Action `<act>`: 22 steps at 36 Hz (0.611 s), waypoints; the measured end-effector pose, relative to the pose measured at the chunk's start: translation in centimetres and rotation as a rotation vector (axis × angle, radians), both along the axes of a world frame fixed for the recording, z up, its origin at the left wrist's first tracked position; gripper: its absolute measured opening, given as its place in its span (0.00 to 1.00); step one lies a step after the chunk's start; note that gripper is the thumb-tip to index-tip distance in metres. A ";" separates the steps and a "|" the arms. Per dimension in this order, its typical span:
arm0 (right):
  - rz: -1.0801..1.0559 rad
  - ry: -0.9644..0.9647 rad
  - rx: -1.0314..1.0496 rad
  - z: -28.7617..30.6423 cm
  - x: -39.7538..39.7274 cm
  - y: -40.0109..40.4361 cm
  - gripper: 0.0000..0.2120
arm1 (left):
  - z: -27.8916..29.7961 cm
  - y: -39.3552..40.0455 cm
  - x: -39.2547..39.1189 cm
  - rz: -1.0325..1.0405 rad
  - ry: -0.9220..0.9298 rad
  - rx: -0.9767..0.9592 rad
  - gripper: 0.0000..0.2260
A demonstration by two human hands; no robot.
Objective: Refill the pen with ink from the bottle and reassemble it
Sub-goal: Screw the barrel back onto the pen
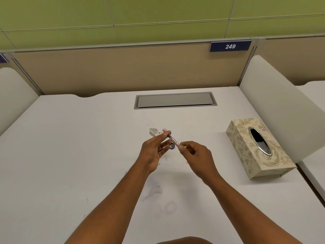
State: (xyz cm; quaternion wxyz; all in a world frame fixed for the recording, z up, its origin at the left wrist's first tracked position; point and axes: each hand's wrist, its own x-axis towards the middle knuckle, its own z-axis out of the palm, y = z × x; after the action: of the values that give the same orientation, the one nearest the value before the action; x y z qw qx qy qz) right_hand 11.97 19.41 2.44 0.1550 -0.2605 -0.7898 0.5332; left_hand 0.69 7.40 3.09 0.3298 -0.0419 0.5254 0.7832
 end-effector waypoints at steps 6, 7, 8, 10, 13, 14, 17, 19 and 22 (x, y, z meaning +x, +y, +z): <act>-0.013 0.026 0.027 -0.2 0.0 -0.1 0.05 | -0.2 -0.2 0.1 0.005 -0.009 -0.007 0.17; -0.019 0.029 0.026 -0.2 0.0 -0.1 0.05 | -0.2 -0.2 0.1 0.008 -0.013 -0.006 0.17; -0.024 0.033 0.020 -0.1 -0.1 -0.2 0.05 | -0.2 -0.2 0.2 0.009 -0.014 -0.005 0.18; -0.021 0.032 0.008 -0.1 -0.2 -0.2 0.08 | -0.2 -0.2 0.1 0.004 -0.005 -0.005 0.21; 0.013 0.022 0.012 -0.1 -0.1 -0.4 0.15 | -0.2 -0.3 0.0 -0.010 0.009 -0.017 0.19; 0.017 0.011 0.008 -0.1 -0.1 -0.5 0.16 | -0.3 -0.3 0.0 -0.012 0.009 -0.020 0.17; 0.004 -0.001 -0.005 0.0 -0.1 -0.5 0.06 | -0.4 -0.4 -0.1 -0.002 0.008 -0.037 0.15; -0.007 0.004 0.005 -0.1 0.0 -0.5 0.07 | -0.4 -0.3 -0.1 -0.003 0.010 -0.045 0.16; -0.003 0.014 0.016 -0.3 0.1 -0.5 0.07 | -0.5 -0.4 0.0 -0.009 0.011 -0.052 0.17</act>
State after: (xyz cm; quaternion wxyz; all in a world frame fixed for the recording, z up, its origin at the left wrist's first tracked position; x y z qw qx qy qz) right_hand 12.05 18.86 2.12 0.1633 -0.2567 -0.7926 0.5284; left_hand 0.70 7.02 2.63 0.3291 -0.0438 0.5474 0.7682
